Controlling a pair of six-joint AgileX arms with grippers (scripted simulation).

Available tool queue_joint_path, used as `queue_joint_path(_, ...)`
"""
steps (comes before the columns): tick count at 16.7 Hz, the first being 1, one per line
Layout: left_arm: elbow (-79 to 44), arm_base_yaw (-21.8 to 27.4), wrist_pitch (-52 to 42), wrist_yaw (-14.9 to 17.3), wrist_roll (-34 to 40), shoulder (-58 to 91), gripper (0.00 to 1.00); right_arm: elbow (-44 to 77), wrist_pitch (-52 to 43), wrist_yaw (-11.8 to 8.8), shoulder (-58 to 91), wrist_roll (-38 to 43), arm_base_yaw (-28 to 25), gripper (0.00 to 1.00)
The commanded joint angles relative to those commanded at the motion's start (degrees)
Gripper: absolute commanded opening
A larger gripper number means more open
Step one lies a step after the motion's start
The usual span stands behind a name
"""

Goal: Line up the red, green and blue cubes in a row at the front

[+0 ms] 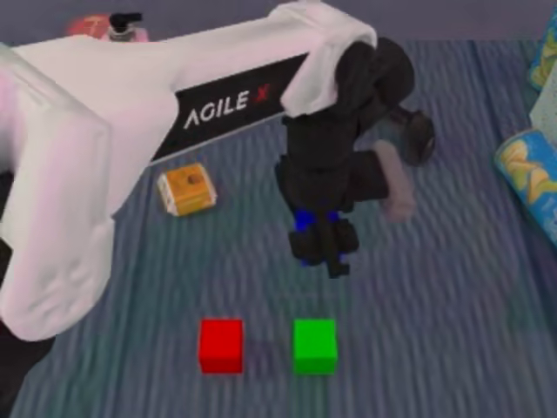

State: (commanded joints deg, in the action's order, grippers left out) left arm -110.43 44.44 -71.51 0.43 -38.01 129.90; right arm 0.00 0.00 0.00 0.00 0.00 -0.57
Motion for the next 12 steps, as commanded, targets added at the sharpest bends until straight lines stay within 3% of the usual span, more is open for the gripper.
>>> queue_joint_path(2, 0.4, 6.5, 0.0, -0.1, 2.3, -0.9, 0.00, 0.0, 0.0, 0.0, 0.0, 0.0, 0.0, 1.00)
queue_joint_path(5, 0.9, 11.9, 0.2, -0.3, 4.4, -1.9, 0.00, 0.0, 0.0, 0.0, 0.0, 0.0, 0.0, 1.00)
queue_joint_path(12, 1.5, 12.5, 1.2, -0.3, 4.5, -1.5, 0.00, 0.0, 0.0, 0.0, 0.0, 0.0, 0.0, 1.00)
